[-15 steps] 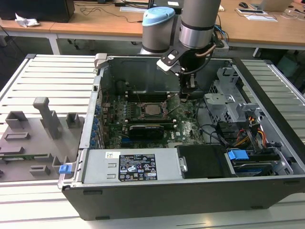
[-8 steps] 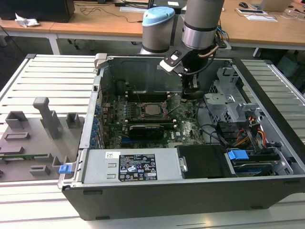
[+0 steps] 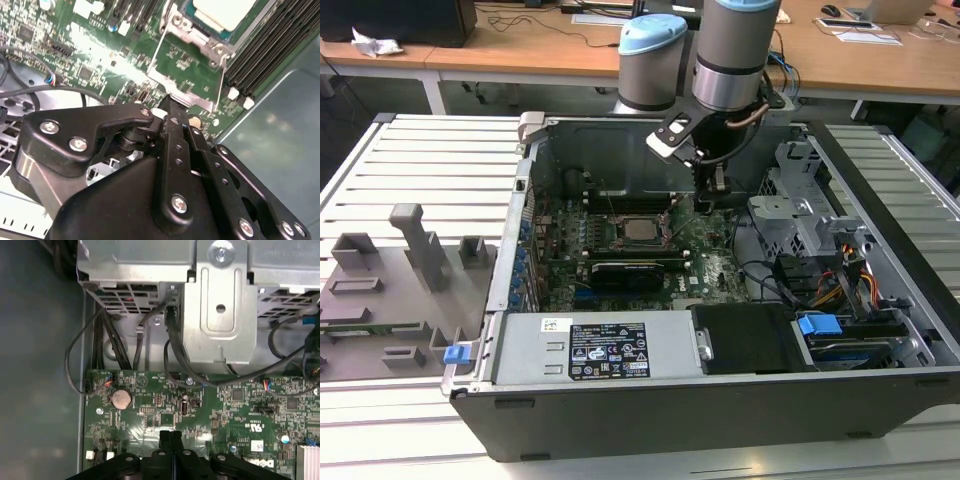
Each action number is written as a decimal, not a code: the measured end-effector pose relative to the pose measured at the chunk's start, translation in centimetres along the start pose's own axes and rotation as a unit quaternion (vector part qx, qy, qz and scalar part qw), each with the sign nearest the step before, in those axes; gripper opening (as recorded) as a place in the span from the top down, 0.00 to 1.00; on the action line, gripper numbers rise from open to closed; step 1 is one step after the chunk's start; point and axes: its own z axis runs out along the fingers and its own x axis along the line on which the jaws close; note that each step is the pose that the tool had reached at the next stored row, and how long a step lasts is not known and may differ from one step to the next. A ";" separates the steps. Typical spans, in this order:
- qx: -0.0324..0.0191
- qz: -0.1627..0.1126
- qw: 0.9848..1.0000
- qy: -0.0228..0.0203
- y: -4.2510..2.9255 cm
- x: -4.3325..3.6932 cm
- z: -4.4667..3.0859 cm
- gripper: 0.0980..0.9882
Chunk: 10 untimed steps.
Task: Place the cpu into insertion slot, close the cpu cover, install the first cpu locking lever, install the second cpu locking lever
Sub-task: 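Close the cpu cover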
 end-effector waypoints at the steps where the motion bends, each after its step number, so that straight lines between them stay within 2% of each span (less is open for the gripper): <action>1: 0.000 0.000 1.000 0.000 -0.12 0.00 0.00 0.99; 4: 0.000 0.000 1.000 0.000 -0.69 0.02 -0.02 0.99; 10: 0.000 0.000 1.000 0.000 -1.07 0.03 -0.04 0.99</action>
